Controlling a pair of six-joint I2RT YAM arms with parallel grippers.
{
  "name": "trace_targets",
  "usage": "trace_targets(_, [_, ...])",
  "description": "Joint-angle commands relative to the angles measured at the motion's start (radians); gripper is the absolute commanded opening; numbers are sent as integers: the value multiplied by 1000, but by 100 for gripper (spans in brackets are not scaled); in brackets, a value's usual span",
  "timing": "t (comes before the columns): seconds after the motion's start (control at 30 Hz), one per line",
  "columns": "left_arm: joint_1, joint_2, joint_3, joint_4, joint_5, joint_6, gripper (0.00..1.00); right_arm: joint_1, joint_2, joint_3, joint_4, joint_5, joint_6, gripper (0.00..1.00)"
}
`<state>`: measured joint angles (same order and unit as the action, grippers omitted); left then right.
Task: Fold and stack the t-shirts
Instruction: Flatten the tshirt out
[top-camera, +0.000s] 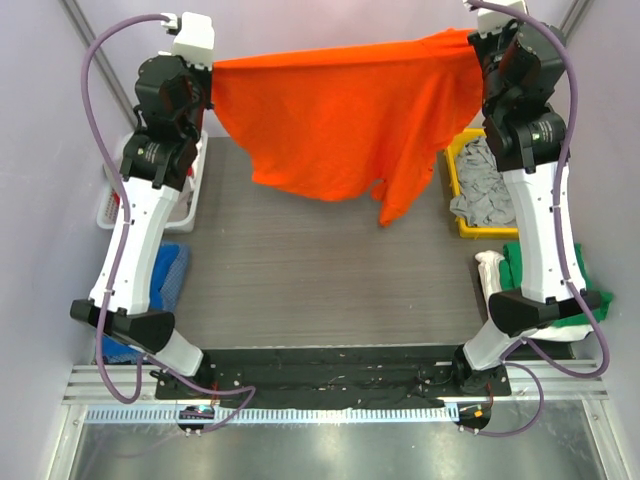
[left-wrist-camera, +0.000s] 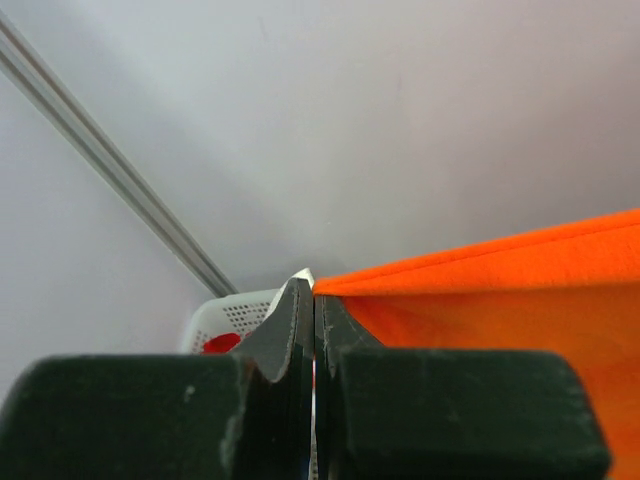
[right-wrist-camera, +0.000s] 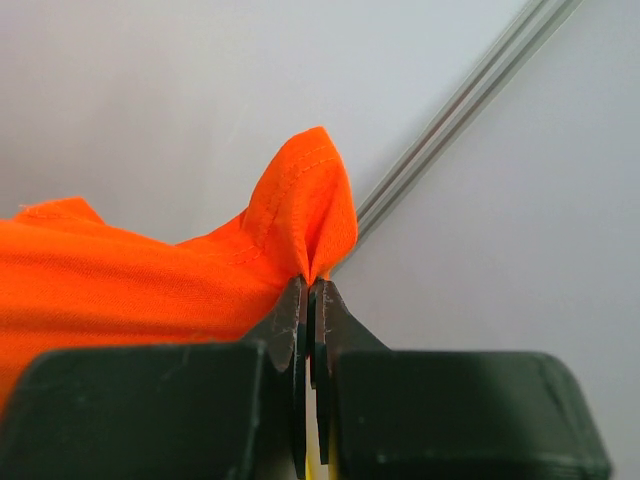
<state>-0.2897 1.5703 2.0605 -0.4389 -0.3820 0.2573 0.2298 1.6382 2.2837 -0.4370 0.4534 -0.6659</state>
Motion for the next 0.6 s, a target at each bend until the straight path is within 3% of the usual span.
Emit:
trace_targets(0.0, [46, -125, -74, -58, -43, -38, 0, -35, -124, -6, -46, 82, 49, 1])
trace_targets(0.3, [46, -378, -304, -181, 75, -81, 0, -33, -282, -185, -180, -22, 184, 1])
trace_targets(0.57, [47, -362, -313, -94, -10, -87, 0, -35, -233, -162, -137, 54, 163, 1])
